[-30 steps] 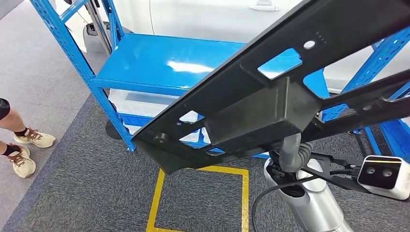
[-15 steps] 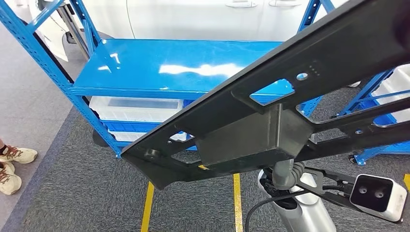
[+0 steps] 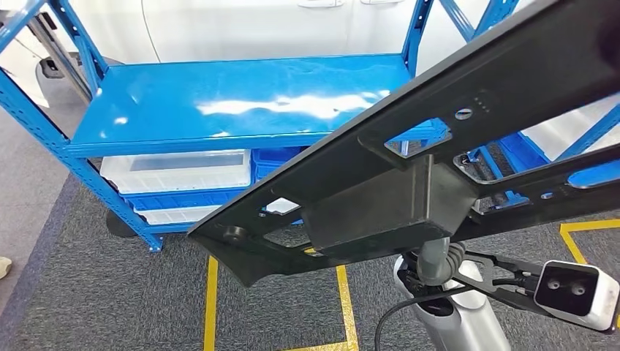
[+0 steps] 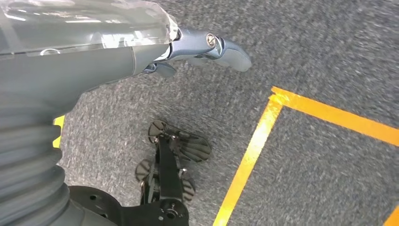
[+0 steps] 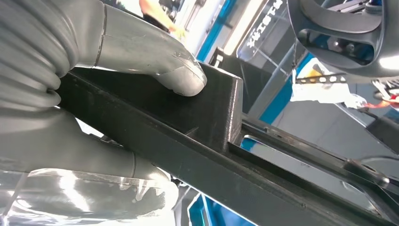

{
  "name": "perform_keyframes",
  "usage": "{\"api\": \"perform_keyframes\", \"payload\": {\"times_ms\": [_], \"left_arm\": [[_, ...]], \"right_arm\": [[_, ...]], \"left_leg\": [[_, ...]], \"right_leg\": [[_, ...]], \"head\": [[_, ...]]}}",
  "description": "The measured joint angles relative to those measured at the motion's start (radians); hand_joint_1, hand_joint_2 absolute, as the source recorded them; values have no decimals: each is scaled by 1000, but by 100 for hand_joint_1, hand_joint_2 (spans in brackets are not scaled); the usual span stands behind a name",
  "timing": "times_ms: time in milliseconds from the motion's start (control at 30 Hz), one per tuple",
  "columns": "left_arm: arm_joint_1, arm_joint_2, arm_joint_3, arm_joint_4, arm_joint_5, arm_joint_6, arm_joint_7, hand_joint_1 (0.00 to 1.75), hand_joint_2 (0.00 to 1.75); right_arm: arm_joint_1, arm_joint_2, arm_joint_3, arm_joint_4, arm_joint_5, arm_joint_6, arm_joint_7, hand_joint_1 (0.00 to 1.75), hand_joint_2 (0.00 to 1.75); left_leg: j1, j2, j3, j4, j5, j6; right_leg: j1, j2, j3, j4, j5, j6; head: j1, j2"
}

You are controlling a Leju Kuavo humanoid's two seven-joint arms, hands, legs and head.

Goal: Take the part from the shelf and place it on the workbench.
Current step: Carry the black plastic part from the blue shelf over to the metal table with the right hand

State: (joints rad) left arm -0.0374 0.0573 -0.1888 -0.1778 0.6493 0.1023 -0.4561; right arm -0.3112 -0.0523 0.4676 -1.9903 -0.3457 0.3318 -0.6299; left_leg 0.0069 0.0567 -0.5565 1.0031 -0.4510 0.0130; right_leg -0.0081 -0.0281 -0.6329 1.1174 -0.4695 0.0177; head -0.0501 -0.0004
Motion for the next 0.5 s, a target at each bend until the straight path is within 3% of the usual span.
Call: {"api": "perform_keyframes", "payload": {"times_ms": [67,133,400,467,500], "left_arm": [[-2,1,0,0,0,1,1,0,175],[-4,1,-1,0,0,1,2,0,175],[-5,2,-2,0,0,0,2,0,175],[-5,2,-2,0,0,-3,2,0,175],[-5,3,-2,0,0,-5,2,0,175]], "right_arm": [[7,-1,-11,-3,0,-7,2,175,175],[21,-2,-25,-8,0,-13,1,175,175],[36,-5,-38,-11,0,-14,-3,175,175],[58,-8,-57,-19,1,-5,-22,175,175],[74,-10,-70,-23,2,1,-33,175,175]], "left_leg": [[-5,11,0,5,-4,-8],[-7,22,1,6,-5,-16],[-5,29,1,6,-7,-25],[-1,-3,-20,61,-48,-34],[2,-21,-44,118,-82,-39]], "right_leg": [[7,-25,42,-84,21,-15],[11,-17,40,-92,22,-26],[10,-5,39,-95,25,-35],[4,7,41,-100,30,-44],[2,16,41,-103,33,-49]], "head": [[0,0],[0,0],[0,0],[0,0],[0,0]]}}
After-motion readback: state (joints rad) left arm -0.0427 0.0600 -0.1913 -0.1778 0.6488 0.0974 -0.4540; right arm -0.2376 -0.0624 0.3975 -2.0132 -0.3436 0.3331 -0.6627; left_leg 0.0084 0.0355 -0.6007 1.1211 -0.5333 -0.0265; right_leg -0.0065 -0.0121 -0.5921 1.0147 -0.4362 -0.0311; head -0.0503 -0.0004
